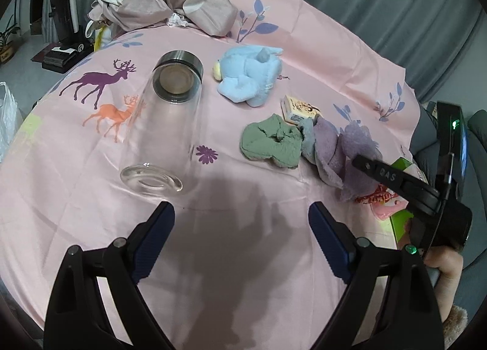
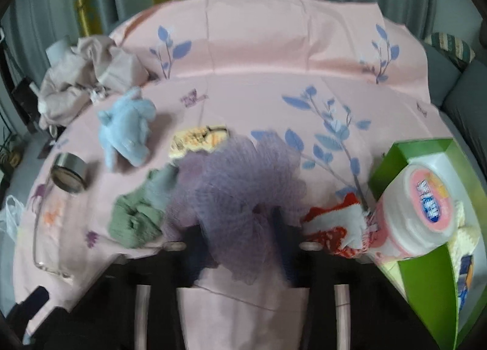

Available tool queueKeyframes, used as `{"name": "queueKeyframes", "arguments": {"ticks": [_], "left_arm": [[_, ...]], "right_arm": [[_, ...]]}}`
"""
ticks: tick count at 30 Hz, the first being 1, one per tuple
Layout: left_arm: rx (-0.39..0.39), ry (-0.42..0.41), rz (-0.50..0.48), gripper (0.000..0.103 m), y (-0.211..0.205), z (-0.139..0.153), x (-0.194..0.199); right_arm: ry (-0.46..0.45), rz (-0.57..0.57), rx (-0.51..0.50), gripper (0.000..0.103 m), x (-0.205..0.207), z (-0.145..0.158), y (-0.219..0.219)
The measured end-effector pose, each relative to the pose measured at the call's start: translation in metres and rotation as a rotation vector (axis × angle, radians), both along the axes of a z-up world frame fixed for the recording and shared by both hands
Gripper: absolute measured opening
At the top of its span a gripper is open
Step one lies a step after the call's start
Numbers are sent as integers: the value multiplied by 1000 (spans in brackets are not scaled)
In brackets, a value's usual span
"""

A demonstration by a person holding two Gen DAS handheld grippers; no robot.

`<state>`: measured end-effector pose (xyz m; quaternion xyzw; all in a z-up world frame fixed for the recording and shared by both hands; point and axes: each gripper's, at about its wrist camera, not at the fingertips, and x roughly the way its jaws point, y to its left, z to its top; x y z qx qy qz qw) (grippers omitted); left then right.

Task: Organize soft objects
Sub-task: 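Move the right tool back to the purple mesh bath puff, then grasp the purple mesh bath puff with the right tool and lift it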

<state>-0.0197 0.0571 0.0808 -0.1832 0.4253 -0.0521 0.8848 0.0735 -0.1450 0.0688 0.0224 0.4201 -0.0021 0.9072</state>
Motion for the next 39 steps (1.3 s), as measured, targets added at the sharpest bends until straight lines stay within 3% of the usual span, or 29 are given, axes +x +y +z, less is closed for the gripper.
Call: {"name": "queueKeyframes", "arguments": {"ticks": [4, 7, 10, 14, 16, 19, 23, 26, 27, 28, 29, 33, 38, 39], "left_arm": [[-30, 5, 10, 88, 5, 0, 1], [-98, 16, 20, 88, 13, -1, 2], [-182, 22, 43, 88, 24, -1, 0], [-214, 19, 50, 88, 29, 3, -2], [-203, 24, 37, 89, 27, 3, -2], [-190, 45, 0, 89, 16, -2, -1], [-195, 72, -80, 89, -5, -11, 2], [-200, 88, -148, 89, -29, -17, 5], [-194, 90, -169, 89, -37, -17, 6], [-183, 84, -201, 89, -47, -17, 8], [-168, 70, -242, 89, -58, -16, 8], [-122, 50, -323, 88, -82, -22, 4], [-127, 79, -351, 70, -95, -38, 9], [-127, 86, -352, 63, -97, -41, 12]], "right_arm": [[-25, 41, 162, 10, -17, 13, -18], [-63, 142, 352, 10, -45, 38, -27], [-95, 234, 458, 10, -70, 54, -27], [-2, 338, 577, 10, -83, 52, -16], [92, 330, 563, 10, -79, 38, -11], [252, 210, 455, 10, -64, 7, -11], [295, 93, 282, 12, -52, -12, -23], [302, 55, 218, 36, -50, -13, -34], [276, 32, 209, 52, -50, -10, -42], [248, 17, 212, 65, -52, -6, -47], [221, 9, 220, 68, -53, -3, -53], [146, -5, 304, 70, -59, 11, -69], [194, 80, 387, 70, -46, -8, -55], [212, 83, 390, 70, -44, -14, -51]]}}
